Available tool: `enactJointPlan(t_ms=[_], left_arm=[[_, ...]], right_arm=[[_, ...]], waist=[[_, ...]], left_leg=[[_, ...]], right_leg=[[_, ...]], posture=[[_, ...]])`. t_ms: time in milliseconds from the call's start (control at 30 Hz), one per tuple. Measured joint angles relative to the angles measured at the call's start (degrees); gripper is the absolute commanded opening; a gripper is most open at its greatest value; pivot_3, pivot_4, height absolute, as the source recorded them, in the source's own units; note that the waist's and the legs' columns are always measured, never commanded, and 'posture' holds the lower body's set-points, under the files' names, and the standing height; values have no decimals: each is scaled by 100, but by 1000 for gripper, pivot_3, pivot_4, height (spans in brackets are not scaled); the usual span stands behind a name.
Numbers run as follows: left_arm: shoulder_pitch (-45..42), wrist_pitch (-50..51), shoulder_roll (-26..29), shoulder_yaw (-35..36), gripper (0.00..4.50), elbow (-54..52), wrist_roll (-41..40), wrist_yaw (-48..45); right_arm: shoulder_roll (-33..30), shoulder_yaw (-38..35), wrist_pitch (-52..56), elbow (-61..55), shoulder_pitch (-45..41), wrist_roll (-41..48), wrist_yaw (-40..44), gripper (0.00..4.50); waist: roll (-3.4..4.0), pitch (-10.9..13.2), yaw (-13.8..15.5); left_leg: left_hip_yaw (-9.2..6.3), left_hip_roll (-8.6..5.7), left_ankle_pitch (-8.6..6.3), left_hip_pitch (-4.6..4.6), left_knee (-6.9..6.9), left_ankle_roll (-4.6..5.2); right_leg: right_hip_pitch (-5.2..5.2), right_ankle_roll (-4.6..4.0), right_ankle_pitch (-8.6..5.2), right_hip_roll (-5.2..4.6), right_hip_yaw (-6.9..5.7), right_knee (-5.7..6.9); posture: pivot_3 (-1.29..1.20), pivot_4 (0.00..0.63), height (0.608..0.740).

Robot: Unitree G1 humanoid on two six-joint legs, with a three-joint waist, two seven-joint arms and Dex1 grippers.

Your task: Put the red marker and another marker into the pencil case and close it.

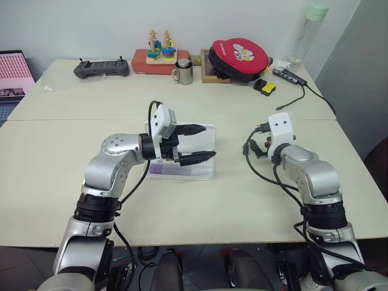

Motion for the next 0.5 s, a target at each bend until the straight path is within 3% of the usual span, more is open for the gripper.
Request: enactJointPlan(t_ms=[167,500], left_arm=[[-4,-36,6,2,4445,62,-1,44],[-2,-89,-5,1,4500,54,-7,50]], right_arm=[[284,10,70,30,22,10,-12,4500],[225,274,-262,499,199,-301,-49,2016]], waist=[[0,0,32],[0,0,17]], left_leg=[[0,-1,0,-2,1,0],[0,-1,0,-1,0,0]], right_leg=[[1,0,0,-1,-2,-2],[1,0,0,-1,-1,-2]], posture=[[0,150,740],[0,150,740]])
